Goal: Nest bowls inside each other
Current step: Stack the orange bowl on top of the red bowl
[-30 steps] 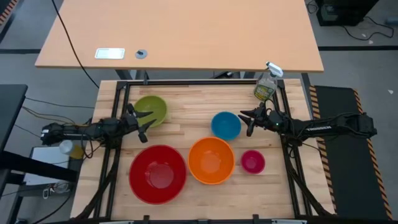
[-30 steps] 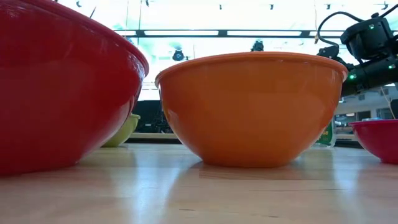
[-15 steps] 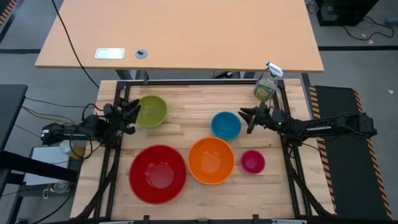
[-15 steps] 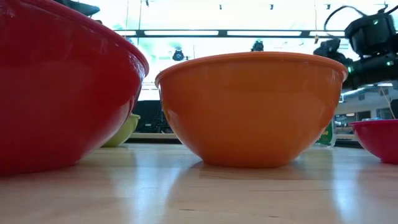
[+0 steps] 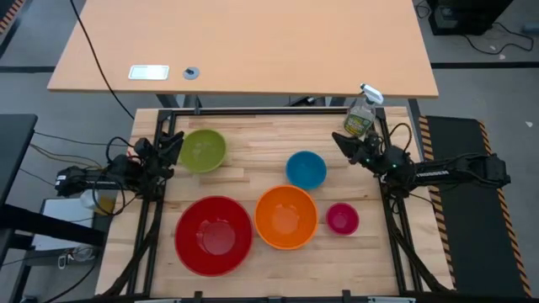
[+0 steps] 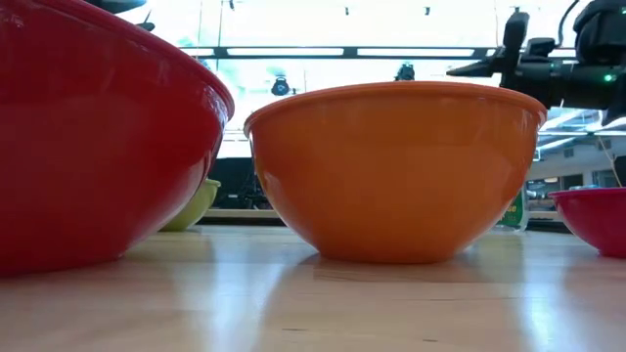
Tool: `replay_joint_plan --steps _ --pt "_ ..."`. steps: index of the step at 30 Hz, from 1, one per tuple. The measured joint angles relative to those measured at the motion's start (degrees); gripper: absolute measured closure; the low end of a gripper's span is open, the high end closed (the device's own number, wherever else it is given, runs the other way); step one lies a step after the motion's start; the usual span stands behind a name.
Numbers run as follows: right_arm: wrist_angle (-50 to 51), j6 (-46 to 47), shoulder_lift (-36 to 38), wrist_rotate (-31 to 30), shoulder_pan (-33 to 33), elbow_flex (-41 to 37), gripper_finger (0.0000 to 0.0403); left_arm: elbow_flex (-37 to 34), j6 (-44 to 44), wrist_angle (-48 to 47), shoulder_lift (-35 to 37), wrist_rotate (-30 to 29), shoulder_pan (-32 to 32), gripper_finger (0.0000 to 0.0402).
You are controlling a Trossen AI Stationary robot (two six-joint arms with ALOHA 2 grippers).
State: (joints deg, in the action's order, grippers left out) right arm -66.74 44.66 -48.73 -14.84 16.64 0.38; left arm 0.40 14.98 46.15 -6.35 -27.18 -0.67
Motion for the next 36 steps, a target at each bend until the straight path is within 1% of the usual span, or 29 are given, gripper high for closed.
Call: replay_joint_plan --steps 4,7,9,12,14,15,16,18,21,22,24,27,30,33,36 --pt "-3.49 6.54 0.02 -0.07 0.0 0.12 0.0279 0.0 5.4 0.02 0.0 -0.09 0.0 0.0221" --pt "-3.96 10.57 0.0 -0.07 0.0 1.02 0.0279 0.0 5.42 -0.12 0.0 -2.25 0.12 0.0221" --pt "-3.94 11.64 0.0 -0.07 -0.07 1.85 0.0279 0.0 5.06 -0.39 -0.02 -3.83 0.13 0.0221" --pt "-3.71 12.61 0.0 -0.05 -0.13 3.46 0.0279 0.0 5.29 -0.66 -0.02 -4.11 0.13 0.0221" --pt "-1.46 12.41 0.0 1.73 -0.13 5.64 0.0279 0.0 5.98 -0.37 -0.02 -4.11 0.13 0.0221" --pt "1.36 12.35 0.0 3.43 -0.15 7.34 0.028 0.0 7.23 -0.31 -0.02 -4.11 0.13 0.0221" --pt "5.69 12.35 0.0 5.26 -0.18 9.46 0.0281 0.0 9.01 -0.22 -0.02 -4.13 0.13 0.0221" --pt "18.46 11.86 0.0 8.25 -0.58 14.79 0.0283 0.0 11.89 -0.38 -0.02 -4.25 0.17 0.0221" --pt "45.04 8.12 -0.65 9.92 -1.99 25.59 0.0286 0.07 15.56 -0.7 -0.22 -3.84 0.17 0.0221" --pt "52.99 6.41 -1.3 9.98 -2.59 29.37 0.0286 0.33 16.55 -1.99 -0.62 -3.08 0.17 0.0221" --pt "65.62 2.86 -3.04 10.04 -3.77 36.04 0.0286 2.79 18.01 -8.21 -2.05 -0.62 0.06 0.0221" --pt "79.5 -1.19 -6.07 10.08 -5.91 44.71 0.0286 9.51 19.11 -21.52 -5.55 0.53 0.05 0.0221" --pt "91.7 -3.43 -9.92 10.44 -8.58 51.76 0.0286 17.21 17.81 -36.23 -11.52 0.52 0.07 0.0221" --pt "102.52 -4.65 -14.0 10.51 -11.73 56.31 0.0286 24.65 15.5 -45.96 -17.68 0.59 0.07 0.0221" --pt "110.59 -4.81 -17.45 10.85 -14.57 58.47 0.0286 30.7 14.44 -53.75 -23.02 0.65 0.07 0.0218"
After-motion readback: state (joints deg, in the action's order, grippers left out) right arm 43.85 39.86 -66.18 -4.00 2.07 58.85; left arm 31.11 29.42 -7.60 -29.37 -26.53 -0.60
